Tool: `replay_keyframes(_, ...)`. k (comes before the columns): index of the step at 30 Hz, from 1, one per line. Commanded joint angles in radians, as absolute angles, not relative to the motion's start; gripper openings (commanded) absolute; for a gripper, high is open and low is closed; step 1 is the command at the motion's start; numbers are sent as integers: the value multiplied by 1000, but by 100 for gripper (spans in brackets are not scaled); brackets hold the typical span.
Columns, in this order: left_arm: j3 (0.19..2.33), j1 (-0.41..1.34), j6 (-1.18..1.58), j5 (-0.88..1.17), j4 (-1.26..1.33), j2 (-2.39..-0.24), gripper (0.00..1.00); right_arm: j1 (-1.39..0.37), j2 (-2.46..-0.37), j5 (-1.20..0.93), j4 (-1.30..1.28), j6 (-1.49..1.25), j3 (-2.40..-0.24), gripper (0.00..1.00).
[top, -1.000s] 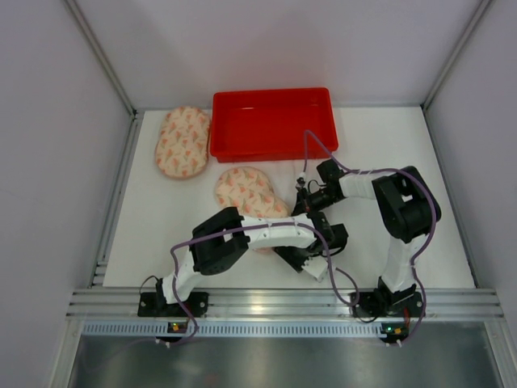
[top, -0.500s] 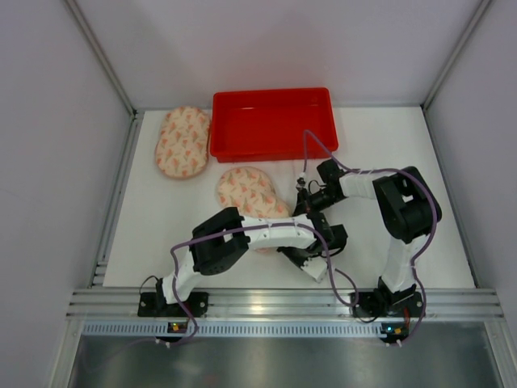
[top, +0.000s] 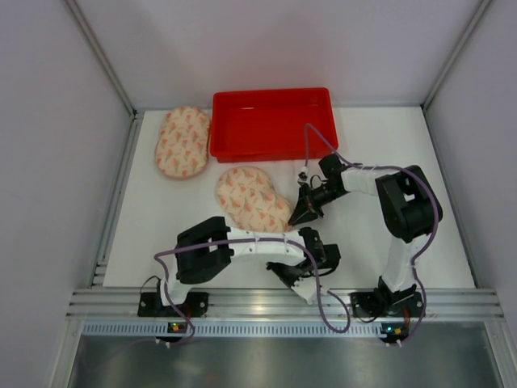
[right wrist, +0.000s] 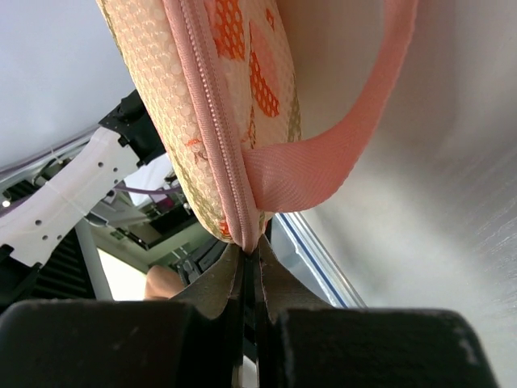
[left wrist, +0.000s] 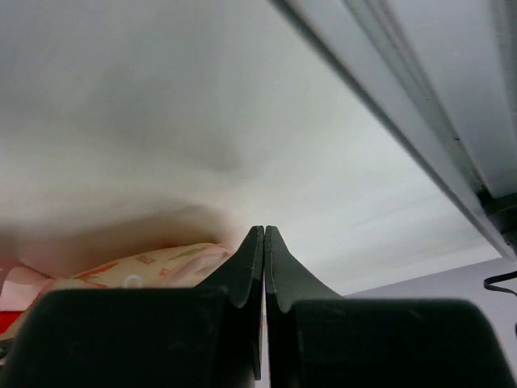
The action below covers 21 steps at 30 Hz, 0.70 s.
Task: Place the bra in the laundry bag and zip it closed
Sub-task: Zip the laundry bag at the center of the board.
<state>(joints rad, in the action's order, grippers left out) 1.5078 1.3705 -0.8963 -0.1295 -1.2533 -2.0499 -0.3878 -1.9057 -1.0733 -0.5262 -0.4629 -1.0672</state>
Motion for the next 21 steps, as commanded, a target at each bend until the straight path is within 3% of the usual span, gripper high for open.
replay_keyframes(1,1476,1393,-874,-37,-1295,-1938,0,-374,-1896,-1084,-580,-410,-1117,0)
replay_keyframes(5,1408,1379,-758,23,-1150,-1770,0,-371,-1876,-1092,-618,-367,-1117,0)
replay_keyframes(7,1318,1330,-697,49,-952,-1650,0,-368,-1847,-1092,-606,-370,-1095,0)
replay_keyframes(8,1287,1304,-607,52,-874,-1593,8,-367,-1832,-1095,-553,-405,-1054,0)
replay_keyframes(9,1234,1277,-568,86,-818,-1469,34,-365,-1813,-1098,-507,-440,-1025,0)
replay_keyframes(10,1208,1212,-534,101,-733,-1418,48,-356,-1769,-1097,-441,-486,-991,0)
replay_keyframes(12,1114,1163,-442,82,-669,-1263,58,-342,-1717,-1075,-253,-648,-885,0)
replay_keyframes(14,1048,1143,-346,37,-580,-1175,59,-331,-1652,-1037,-168,-774,-810,0)
replay_keyframes(17,939,1143,-182,-55,-503,-1066,52,-336,-1595,-979,-52,-894,-740,0)
replay_keyframes(19,895,1143,-44,-93,-480,-1025,41,-342,-1582,-938,18,-975,-713,0)
replay_keyframes(21,874,1138,42,-77,-476,-1022,40,-356,-1589,-902,41,-1020,-713,0)
